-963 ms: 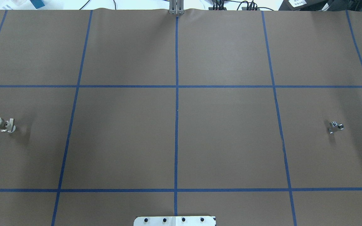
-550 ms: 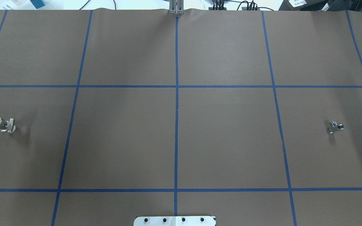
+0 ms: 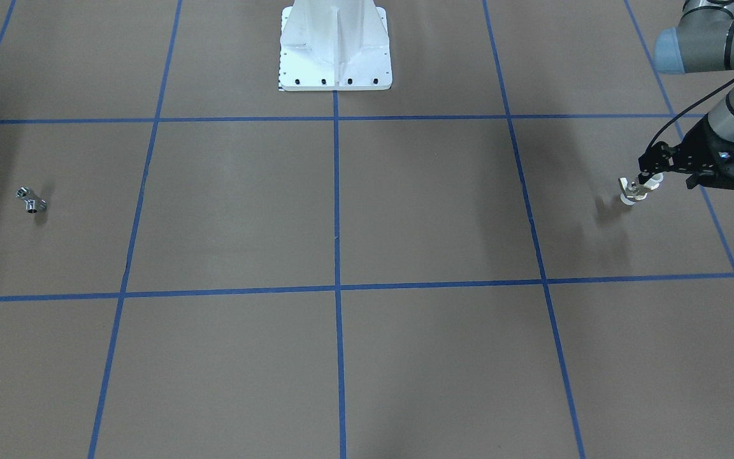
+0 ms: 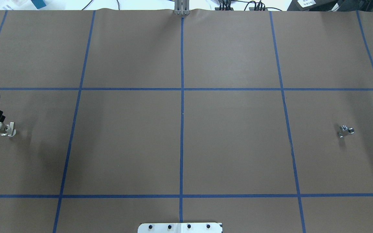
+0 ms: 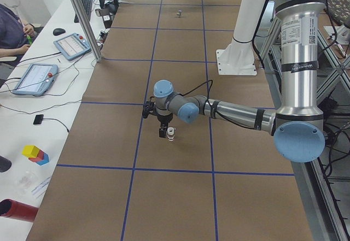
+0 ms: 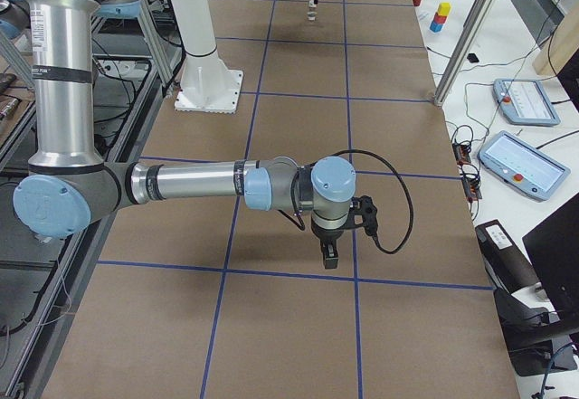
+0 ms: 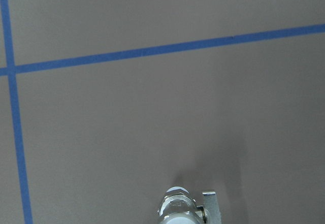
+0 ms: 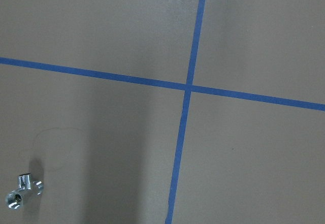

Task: Assemble PPR valve and pipe with both arms
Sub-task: 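Reach the left gripper down and grasp the white PPR valve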

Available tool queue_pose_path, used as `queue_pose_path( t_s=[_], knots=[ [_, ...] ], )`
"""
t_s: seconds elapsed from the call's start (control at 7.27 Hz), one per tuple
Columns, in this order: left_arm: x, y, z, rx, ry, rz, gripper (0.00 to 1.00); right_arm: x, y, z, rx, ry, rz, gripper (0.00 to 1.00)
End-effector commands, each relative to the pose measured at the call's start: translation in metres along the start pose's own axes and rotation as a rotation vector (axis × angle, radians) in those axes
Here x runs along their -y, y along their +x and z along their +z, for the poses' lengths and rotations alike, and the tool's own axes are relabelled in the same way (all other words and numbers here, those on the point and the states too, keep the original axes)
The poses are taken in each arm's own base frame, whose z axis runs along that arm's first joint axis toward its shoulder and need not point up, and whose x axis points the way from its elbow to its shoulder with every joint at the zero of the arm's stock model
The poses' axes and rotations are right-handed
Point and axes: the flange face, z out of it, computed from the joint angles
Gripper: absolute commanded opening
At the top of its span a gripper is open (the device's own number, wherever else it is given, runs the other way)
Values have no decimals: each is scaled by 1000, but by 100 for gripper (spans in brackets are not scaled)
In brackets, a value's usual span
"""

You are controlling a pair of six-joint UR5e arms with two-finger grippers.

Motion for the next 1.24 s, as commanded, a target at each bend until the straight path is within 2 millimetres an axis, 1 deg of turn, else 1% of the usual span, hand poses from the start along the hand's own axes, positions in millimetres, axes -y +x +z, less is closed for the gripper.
queue_pose_path(
  t_s=[0.0, 0.41, 0.55, 0.83, 1.1],
  knots=[
    [-2, -5, 11, -13, 0, 9, 100, -1, 1, 1, 0, -2, 2, 99],
    [-6, 2, 19, -16, -20, 22, 99, -1, 1, 1, -3, -2, -2, 99],
    [-11, 1, 23, -13, -31, 22, 97, -1, 0, 0, -2, 0, -3, 99],
    [-14, 2, 22, -16, -34, 26, 82, -1, 1, 1, -1, -2, -2, 99],
    [-15, 8, 20, -43, -45, 28, 62, -2, 2, 2, -1, -4, -3, 99]
  ],
)
